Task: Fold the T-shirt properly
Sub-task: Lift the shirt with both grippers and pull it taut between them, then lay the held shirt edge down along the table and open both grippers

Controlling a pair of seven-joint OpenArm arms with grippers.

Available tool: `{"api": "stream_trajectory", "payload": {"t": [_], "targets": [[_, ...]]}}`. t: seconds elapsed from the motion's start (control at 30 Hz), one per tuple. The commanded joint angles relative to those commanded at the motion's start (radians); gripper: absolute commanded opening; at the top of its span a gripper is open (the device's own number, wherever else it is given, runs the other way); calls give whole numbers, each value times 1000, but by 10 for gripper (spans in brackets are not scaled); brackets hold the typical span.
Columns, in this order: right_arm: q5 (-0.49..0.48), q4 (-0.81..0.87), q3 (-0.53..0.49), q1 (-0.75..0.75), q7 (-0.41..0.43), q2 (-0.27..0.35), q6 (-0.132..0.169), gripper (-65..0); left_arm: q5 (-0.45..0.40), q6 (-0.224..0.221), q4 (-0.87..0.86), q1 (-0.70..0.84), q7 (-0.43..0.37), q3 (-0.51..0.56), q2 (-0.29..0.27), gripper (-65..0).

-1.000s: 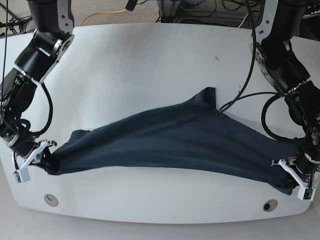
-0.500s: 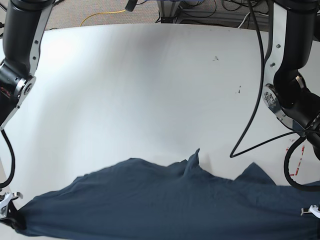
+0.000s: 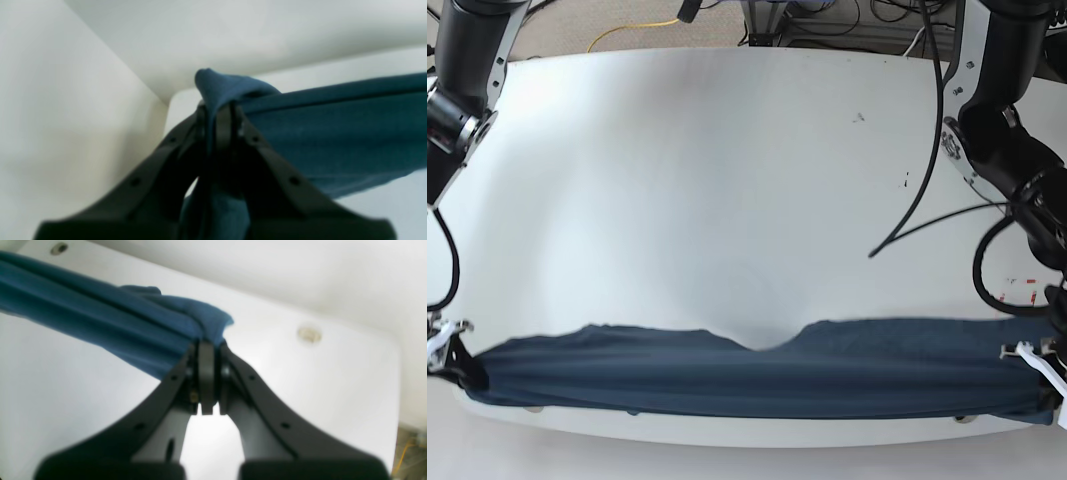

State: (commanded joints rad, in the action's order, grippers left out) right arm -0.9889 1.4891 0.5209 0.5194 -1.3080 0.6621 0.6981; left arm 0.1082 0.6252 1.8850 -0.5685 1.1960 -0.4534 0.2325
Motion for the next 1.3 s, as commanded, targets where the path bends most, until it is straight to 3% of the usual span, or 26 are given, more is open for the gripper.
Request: {"api": "stream_trajectory", "payload": {"t": [0.2,0.37,0.7,0.93,1.3], "targets": [[-2,120,160,-319,0,-107,0,-650,0,5,52,245,-3,-3,0,-650],[0,163,276,-549,0,-221,0,-650,-5,73,64,437,-5,-51,0,-650],[5,160,344,-813,0,-387,0,-650,-8,73,61,684,-6,-80,23,-650],[0,163,339,-882,0,-422,0,-645,-8,73,61,802,-123,-81,28,-650],[3,163,339,-905,-2,-413,0,-639,-9,73,61,847,-126,-80,55,-650]]}}
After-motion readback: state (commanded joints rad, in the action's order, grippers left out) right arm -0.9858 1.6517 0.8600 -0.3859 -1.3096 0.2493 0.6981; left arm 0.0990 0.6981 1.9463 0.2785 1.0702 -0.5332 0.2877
